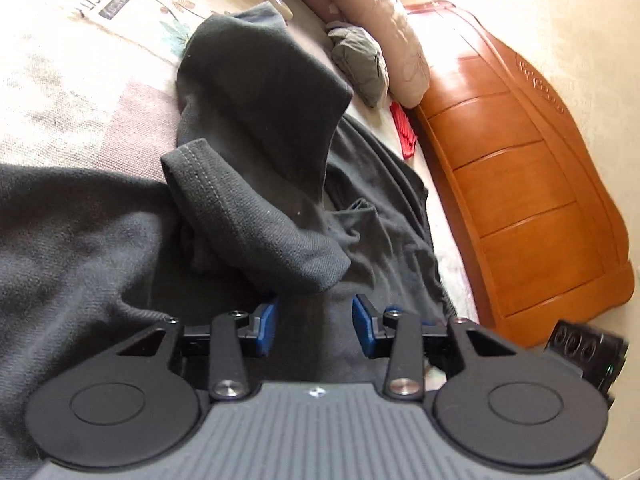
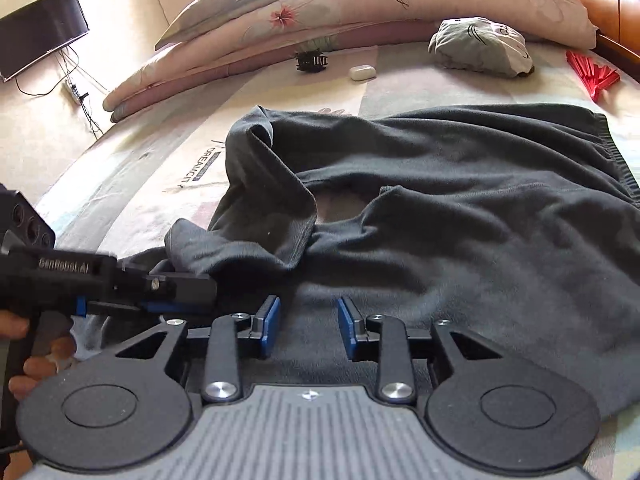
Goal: Fold clothes
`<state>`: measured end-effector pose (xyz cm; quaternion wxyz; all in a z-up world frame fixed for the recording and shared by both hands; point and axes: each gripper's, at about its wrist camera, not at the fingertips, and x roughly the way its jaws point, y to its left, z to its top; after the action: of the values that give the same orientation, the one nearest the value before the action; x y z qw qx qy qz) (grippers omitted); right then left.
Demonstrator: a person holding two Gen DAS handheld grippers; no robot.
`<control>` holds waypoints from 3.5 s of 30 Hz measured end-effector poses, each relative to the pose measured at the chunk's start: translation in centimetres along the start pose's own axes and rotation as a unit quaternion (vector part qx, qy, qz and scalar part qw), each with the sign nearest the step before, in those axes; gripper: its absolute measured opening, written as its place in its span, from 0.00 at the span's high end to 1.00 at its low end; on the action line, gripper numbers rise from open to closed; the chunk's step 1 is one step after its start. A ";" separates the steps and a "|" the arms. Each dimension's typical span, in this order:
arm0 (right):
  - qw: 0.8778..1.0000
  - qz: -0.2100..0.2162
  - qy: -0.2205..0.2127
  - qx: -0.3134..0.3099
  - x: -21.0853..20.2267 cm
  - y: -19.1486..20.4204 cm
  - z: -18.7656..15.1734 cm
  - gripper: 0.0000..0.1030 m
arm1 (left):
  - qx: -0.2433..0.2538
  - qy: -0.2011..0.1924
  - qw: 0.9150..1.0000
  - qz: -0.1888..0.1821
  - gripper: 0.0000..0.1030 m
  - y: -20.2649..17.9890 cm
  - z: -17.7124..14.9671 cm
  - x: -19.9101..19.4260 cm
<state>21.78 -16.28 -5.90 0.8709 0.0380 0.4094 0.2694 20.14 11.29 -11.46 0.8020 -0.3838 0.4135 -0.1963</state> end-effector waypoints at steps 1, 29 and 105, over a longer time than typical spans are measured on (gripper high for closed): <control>1.000 -0.003 0.001 0.000 -0.2 -0.1 -0.3 0.63 | -0.008 -0.009 1.000 -0.005 0.62 0.1 0.0 -0.1; 1.000 0.006 0.004 0.018 -0.8 -0.8 -1.9 0.55 | -0.073 -0.017 0.995 -0.070 0.59 0.5 -1.0 0.4; 1.000 -0.015 0.008 -0.005 -1.0 0.7 -1.9 0.46 | 0.090 -0.231 0.928 0.277 0.98 4.3 14.4 -21.5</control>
<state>19.57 -16.51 -6.29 0.8719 0.0251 0.4150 0.2587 19.36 34.14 1.49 0.9287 -0.2151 0.2877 0.0917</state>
